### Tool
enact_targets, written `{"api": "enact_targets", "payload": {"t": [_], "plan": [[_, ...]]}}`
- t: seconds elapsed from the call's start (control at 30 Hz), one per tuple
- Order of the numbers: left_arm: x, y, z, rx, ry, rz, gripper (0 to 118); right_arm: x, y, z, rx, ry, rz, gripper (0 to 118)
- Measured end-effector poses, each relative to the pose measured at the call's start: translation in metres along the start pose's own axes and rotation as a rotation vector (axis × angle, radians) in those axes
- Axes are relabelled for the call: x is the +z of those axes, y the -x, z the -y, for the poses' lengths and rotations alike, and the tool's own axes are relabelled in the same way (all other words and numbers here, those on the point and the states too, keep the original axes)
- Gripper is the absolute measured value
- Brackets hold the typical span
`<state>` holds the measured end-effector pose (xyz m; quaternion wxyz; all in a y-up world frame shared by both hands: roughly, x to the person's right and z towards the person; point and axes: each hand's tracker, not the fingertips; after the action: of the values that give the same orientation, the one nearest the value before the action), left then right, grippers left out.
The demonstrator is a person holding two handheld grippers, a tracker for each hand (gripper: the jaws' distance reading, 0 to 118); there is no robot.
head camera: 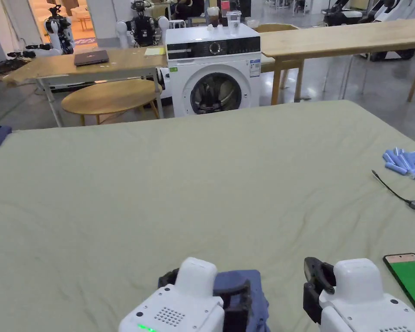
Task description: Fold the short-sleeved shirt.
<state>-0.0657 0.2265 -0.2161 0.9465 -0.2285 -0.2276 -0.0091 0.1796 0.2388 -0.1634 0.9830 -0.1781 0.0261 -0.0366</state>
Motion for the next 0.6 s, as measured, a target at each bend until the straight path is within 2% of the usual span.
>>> {"api": "enact_targets", "payload": {"t": [0.03, 0.13, 0.17, 0.2, 0.27, 0.3, 0.33, 0.47, 0.6], "plan": [[0.0, 0.012, -0.003, 0.047, -0.001, -0.011, 95, -0.001, 0.001, 0.001, 0.001, 0.003, -0.002, 0], [-0.02, 0.038, 0.009, 0.173, 0.183, -0.012, 94, -0.002, 0.001, 0.003, 0.006, 0.022, -0.012, 0], [-0.028, 0.043, 0.019, 0.195, 0.251, -0.005, 88, -0.003, 0.001, 0.004, 0.004, 0.031, -0.016, 0], [-0.032, 0.041, 0.025, 0.208, 0.272, 0.007, 72, -0.004, 0.001, 0.005, 0.005, 0.038, -0.018, 0], [-0.036, 0.037, 0.039, 0.251, 0.309, 0.036, 23, -0.004, 0.001, 0.006, 0.01, 0.049, -0.022, 0], [-0.036, 0.033, 0.044, 0.273, 0.318, 0.081, 17, -0.004, 0.001, 0.007, 0.013, 0.051, -0.022, 0], [-0.034, 0.024, 0.05, 0.304, 0.332, 0.14, 17, -0.005, 0.001, 0.008, 0.015, 0.057, -0.022, 0], [-0.04, -0.004, 0.067, 0.309, 0.367, 0.205, 17, -0.007, 0.0, 0.01, 0.011, 0.078, -0.035, 0], [-0.04, -0.005, 0.068, 0.317, 0.347, 0.174, 17, -0.015, 0.005, 0.012, 0.005, 0.119, -0.079, 0]]}}
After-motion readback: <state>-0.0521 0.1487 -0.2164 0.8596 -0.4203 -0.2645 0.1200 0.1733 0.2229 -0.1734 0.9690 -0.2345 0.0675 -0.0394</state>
